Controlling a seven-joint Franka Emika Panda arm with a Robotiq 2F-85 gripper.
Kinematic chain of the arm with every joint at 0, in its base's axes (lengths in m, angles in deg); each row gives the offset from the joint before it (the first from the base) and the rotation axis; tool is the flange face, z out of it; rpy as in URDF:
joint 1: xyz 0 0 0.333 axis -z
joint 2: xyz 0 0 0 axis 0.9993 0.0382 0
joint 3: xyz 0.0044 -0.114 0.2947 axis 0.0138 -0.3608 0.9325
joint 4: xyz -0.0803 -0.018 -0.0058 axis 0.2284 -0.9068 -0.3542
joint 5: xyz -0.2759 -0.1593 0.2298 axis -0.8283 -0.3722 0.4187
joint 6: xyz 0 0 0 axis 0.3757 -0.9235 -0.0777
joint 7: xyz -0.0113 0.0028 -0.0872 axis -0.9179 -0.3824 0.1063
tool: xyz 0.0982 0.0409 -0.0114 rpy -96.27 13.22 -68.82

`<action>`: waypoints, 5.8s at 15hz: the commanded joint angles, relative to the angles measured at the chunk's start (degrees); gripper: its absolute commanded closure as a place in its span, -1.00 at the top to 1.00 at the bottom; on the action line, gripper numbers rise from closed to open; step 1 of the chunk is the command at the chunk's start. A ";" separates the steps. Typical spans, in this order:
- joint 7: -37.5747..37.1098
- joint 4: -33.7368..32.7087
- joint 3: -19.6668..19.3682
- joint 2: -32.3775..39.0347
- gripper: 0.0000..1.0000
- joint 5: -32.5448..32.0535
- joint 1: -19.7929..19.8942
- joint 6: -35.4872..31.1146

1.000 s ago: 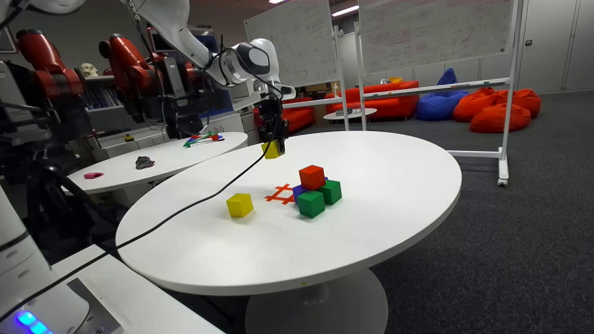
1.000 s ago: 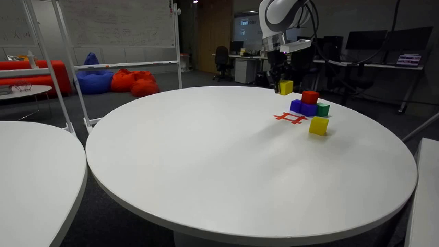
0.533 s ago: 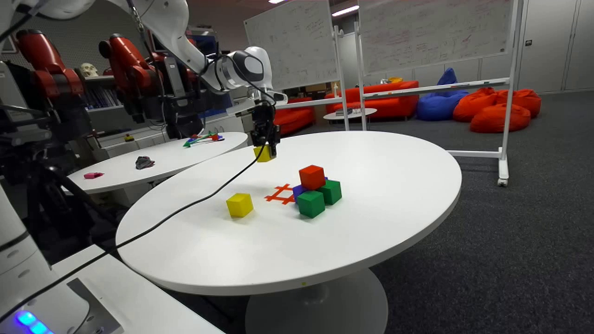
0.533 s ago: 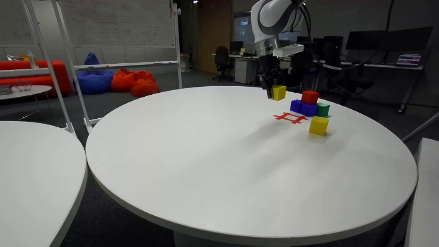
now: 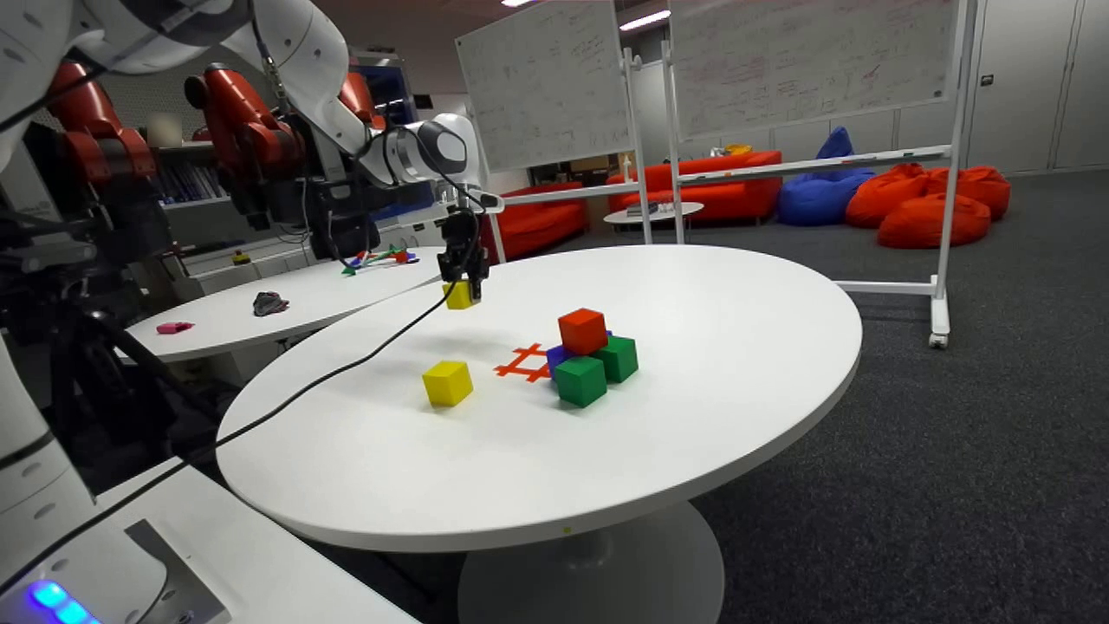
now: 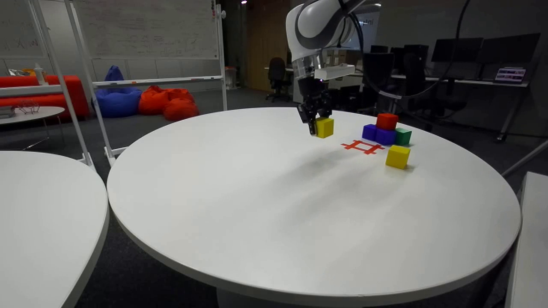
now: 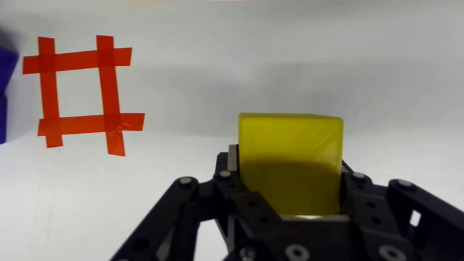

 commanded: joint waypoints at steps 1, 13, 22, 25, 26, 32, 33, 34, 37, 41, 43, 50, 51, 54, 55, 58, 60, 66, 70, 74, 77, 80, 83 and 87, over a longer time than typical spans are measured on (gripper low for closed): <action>0.17 -3.35 0.97 1.71 -0.40 4.27 1.19 -0.06; 0.30 -6.98 0.15 4.35 -0.40 4.38 0.51 1.89; 0.01 -12.33 -0.32 9.43 -0.40 4.38 0.62 3.89; -0.01 -14.28 -0.40 11.05 -0.40 4.42 0.71 4.88; 0.01 -14.81 -0.43 11.47 -0.40 4.44 0.74 5.30; -0.07 -17.57 -0.66 13.30 -0.40 4.47 0.84 6.91; -0.18 -18.04 -0.70 13.59 -0.40 4.53 0.87 7.32; -0.20 -18.24 -0.59 13.68 -0.40 4.87 1.03 7.70; -0.47 -18.63 -0.82 13.57 0.75 4.55 0.81 8.25; -0.49 -19.23 -0.94 13.81 1.00 4.35 0.69 8.30; -0.53 -19.35 -0.95 13.88 1.00 4.34 0.67 8.22; -0.58 -19.57 -1.12 14.05 1.00 4.06 0.50 8.00; -0.65 -19.60 -1.16 14.09 1.00 3.98 0.41 8.04; -0.72 -19.54 -1.20 14.04 1.00 3.91 0.33 8.00; -0.72 -19.56 -1.21 14.07 1.00 3.90 0.31 8.01; -0.07 -17.69 -0.86 13.50 1.00 4.11 0.36 5.86; -0.07 -17.69 -0.85 13.59 1.00 4.11 0.30 5.86; -0.07 -17.69 -0.85 13.60 1.00 4.11 0.30 5.85; -0.07 -17.69 -0.85 13.60 1.00 4.11 0.30 5.85; 0.42 -12.00 -0.67 9.05 1.00 3.66 -0.31 1.31; 0.36 -6.38 -0.61 4.73 1.00 3.24 -1.07 -3.78; -0.12 -0.87 -0.68 0.45 1.00 2.76 -1.86 -7.31; -0.72 4.53 -0.87 -4.20 1.00 1.89 -2.62 -9.50; -0.26 8.98 -0.57 -8.51 1.00 1.51 -2.41 -9.86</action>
